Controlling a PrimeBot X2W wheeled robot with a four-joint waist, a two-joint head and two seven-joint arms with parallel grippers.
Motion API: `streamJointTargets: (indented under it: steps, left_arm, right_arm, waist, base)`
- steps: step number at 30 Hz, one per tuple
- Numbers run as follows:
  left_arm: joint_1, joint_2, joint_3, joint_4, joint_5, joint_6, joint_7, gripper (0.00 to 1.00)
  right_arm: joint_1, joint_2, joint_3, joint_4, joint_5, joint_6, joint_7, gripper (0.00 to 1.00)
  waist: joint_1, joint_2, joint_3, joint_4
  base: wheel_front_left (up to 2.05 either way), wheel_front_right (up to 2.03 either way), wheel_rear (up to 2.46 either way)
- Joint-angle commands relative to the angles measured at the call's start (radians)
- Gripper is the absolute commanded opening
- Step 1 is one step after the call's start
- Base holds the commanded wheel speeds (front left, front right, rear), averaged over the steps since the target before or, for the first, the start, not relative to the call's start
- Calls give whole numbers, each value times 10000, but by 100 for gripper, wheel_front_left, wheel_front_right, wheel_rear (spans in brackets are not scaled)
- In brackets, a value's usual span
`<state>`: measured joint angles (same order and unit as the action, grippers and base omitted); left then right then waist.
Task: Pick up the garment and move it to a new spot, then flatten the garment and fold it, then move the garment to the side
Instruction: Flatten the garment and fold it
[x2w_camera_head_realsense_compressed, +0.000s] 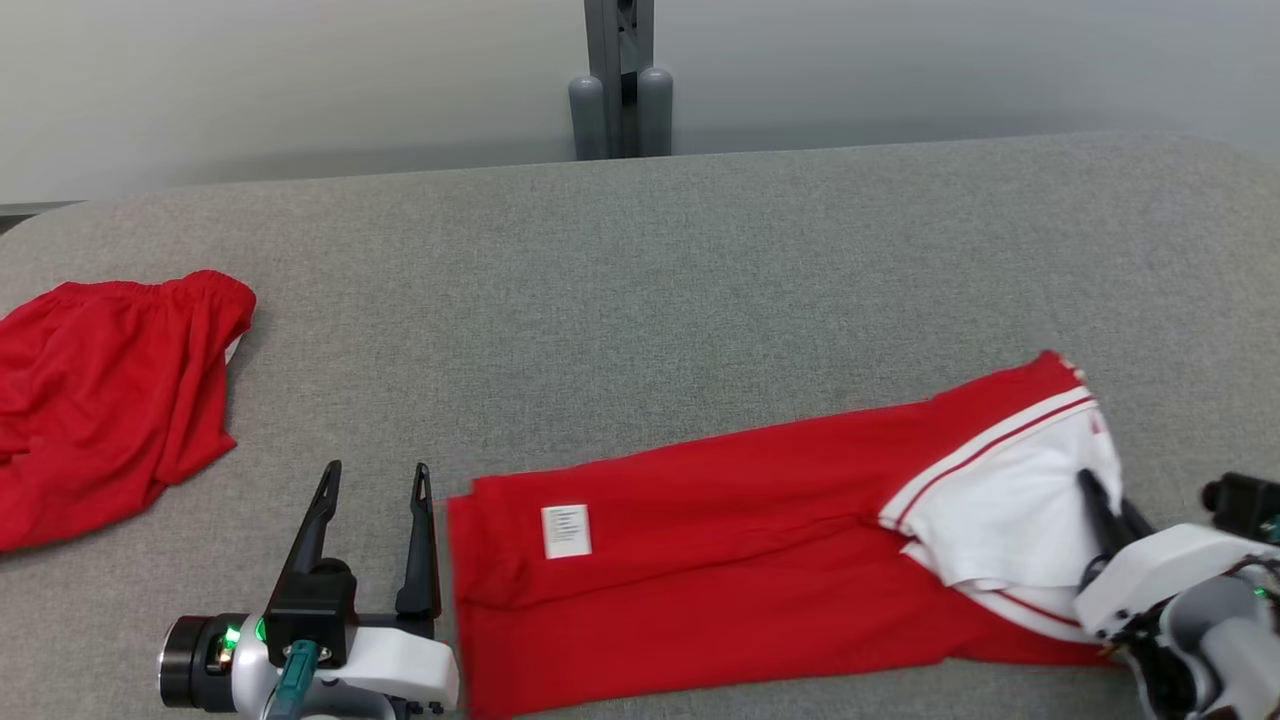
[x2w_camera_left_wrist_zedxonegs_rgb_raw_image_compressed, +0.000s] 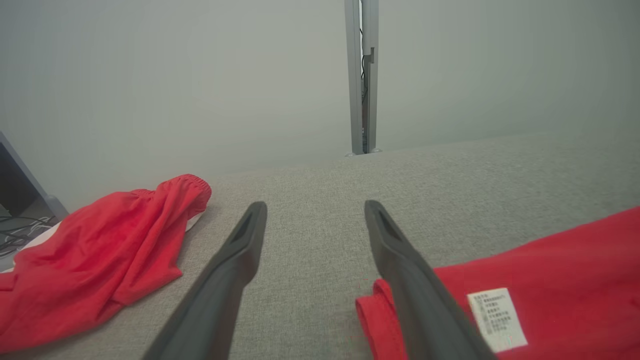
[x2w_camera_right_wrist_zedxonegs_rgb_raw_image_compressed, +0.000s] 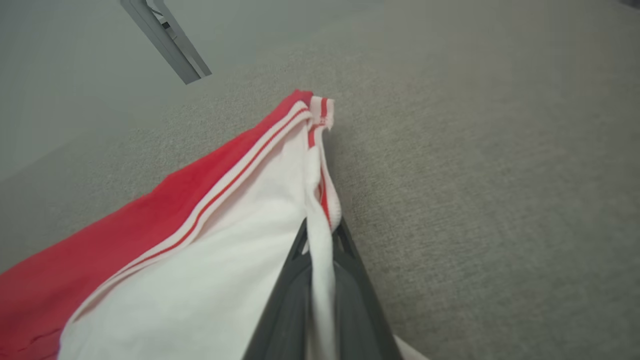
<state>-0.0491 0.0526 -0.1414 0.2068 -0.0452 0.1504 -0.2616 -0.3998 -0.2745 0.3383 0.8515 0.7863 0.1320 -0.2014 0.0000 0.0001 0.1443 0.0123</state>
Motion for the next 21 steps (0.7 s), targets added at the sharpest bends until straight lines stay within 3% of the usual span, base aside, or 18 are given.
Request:
streamJointTargets:
  steps: [1, 8, 17, 21]
  left_arm:
    - [-159, 39, 64, 25, 2, -42, -35, 100]
    - [-120, 24, 119, 99, -14, -98, -35, 100]
    - [21, 12, 180, 156, -66, -102, -35, 100]
    - [132, 7, 236, 164, -72, -90, -35, 100]
  right_arm:
    - [-151, -285, -69, 78, 73, -20, -39, 0]
    - [-753, -1344, 37, 679, -27, -13, 203, 0]
    - [-870, -1416, 665, 299, 103, -11, 607, 0]
    - [-842, -1184, 966, -482, 514, -11, 1227, 0]
  waist:
    - [0, -1, -14, 3]
    - [0, -1, -113, 23]
    - [0, -1, -305, -100]
    - [0, -1, -483, -255]
  base:
    - [0, 0, 0]
    - [0, 0, 0]
    - [0, 0, 0]
    - [0, 0, 0]
